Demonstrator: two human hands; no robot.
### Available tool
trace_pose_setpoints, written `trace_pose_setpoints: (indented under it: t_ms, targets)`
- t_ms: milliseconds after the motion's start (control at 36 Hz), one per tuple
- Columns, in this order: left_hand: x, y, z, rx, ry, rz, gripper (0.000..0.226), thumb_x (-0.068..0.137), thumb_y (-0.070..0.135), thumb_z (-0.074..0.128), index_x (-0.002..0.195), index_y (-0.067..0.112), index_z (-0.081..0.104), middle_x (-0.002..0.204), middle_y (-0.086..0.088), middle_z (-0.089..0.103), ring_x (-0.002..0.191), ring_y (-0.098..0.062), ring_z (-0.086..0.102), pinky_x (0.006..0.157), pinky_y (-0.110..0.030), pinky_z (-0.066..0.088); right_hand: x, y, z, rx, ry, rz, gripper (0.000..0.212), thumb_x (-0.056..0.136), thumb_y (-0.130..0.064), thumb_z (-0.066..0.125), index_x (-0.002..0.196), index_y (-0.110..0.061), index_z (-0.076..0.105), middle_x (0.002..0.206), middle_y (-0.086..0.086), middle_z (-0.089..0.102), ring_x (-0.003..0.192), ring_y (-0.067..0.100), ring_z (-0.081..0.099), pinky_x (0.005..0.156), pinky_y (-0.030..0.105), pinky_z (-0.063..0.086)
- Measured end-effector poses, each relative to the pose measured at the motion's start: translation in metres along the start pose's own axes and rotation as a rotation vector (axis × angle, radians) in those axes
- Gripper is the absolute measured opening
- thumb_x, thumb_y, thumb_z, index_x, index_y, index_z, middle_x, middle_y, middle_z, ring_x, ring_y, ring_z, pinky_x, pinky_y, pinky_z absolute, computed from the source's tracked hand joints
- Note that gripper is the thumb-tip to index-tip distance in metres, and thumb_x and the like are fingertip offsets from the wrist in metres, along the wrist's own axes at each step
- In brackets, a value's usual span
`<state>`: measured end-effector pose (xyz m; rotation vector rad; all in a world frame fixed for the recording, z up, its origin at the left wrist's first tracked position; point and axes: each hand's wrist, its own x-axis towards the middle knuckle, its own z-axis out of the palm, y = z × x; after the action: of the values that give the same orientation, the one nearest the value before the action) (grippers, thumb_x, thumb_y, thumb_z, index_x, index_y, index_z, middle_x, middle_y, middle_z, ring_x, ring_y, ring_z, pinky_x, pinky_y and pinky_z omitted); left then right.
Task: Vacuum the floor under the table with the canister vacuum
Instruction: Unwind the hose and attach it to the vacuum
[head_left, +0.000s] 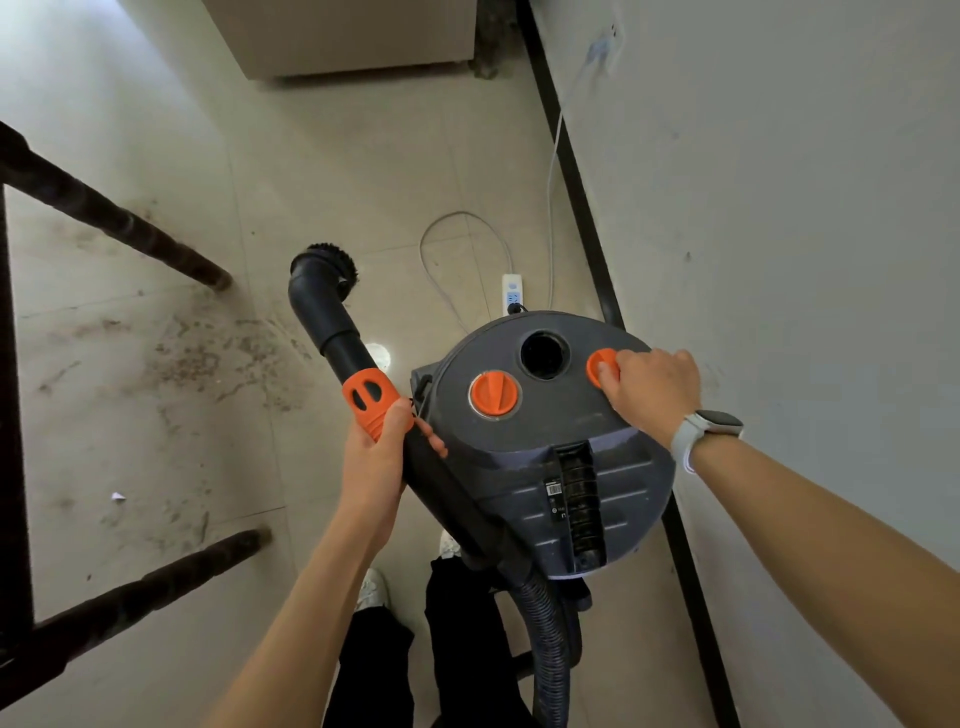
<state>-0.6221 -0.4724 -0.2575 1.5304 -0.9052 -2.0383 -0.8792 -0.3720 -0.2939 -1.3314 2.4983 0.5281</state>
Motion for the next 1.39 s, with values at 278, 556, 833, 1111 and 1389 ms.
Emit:
trace_pose_setpoints:
  t_ms: [278, 556, 833, 1111, 1389]
  targets:
    - [-0.002, -0.001, -0.001, -0.001, 0.001, 0.007, 0.012, 0.096, 0.013, 0.049, 0.084, 0.013, 0.049, 0.068, -0.009, 0.055, 0.062, -0.025, 0.055, 0.066, -0.039, 0.051, 0.001, -0.008, -0.002, 0.089, -0.064, 0.155, 0.039, 0.098, -0.03, 0.029, 0.069, -0.014, 0.051, 0.076, 0.009, 0.066, 0.065, 0.027, 0.048, 0.077, 0.036, 0.031]
    - [-0.006, -0.003, -0.01, -0.007, 0.022, 0.016, 0.01, 0.096, 0.014, 0.049, 0.087, 0.013, 0.049, 0.068, -0.008, 0.057, 0.06, -0.022, 0.058, 0.063, -0.036, 0.053, -0.01, -0.02, -0.003, 0.291, -0.044, 0.266, 0.044, 0.101, -0.032, 0.028, 0.067, -0.01, 0.044, 0.07, 0.006, 0.051, 0.07, 0.028, 0.05, 0.075, 0.035, 0.031]
    - [-0.011, -0.003, -0.032, -0.086, 0.088, 0.007, 0.008, 0.096, 0.012, 0.05, 0.088, 0.012, 0.047, 0.067, -0.007, 0.056, 0.059, -0.022, 0.056, 0.067, -0.037, 0.054, -0.102, -0.077, 0.025, 0.829, 0.178, 0.471, 0.042, 0.083, -0.04, 0.067, 0.102, -0.008, 0.049, 0.1, 0.006, 0.052, 0.096, 0.028, 0.055, 0.077, 0.04, 0.047]
    - [-0.013, -0.012, -0.041, -0.149, 0.124, -0.016, 0.01, 0.096, 0.012, 0.049, 0.089, 0.017, 0.046, 0.067, -0.005, 0.055, 0.06, -0.021, 0.056, 0.074, -0.042, 0.052, -0.115, -0.079, 0.046, 0.812, -0.075, 0.384, 0.033, 0.093, -0.029, 0.055, 0.108, -0.004, 0.039, 0.104, 0.017, 0.063, 0.094, 0.042, 0.062, 0.077, 0.046, 0.05]
    - [-0.015, -0.016, -0.025, -0.159, 0.031, -0.077, 0.012, 0.097, 0.015, 0.049, 0.086, 0.014, 0.046, 0.069, -0.006, 0.052, 0.06, -0.02, 0.054, 0.066, -0.036, 0.052, -0.08, -0.021, 0.037, 0.572, -0.1, 0.223, 0.034, 0.094, -0.031, 0.054, 0.113, -0.008, 0.039, 0.101, 0.015, 0.063, 0.088, 0.041, 0.063, 0.069, 0.041, 0.045]
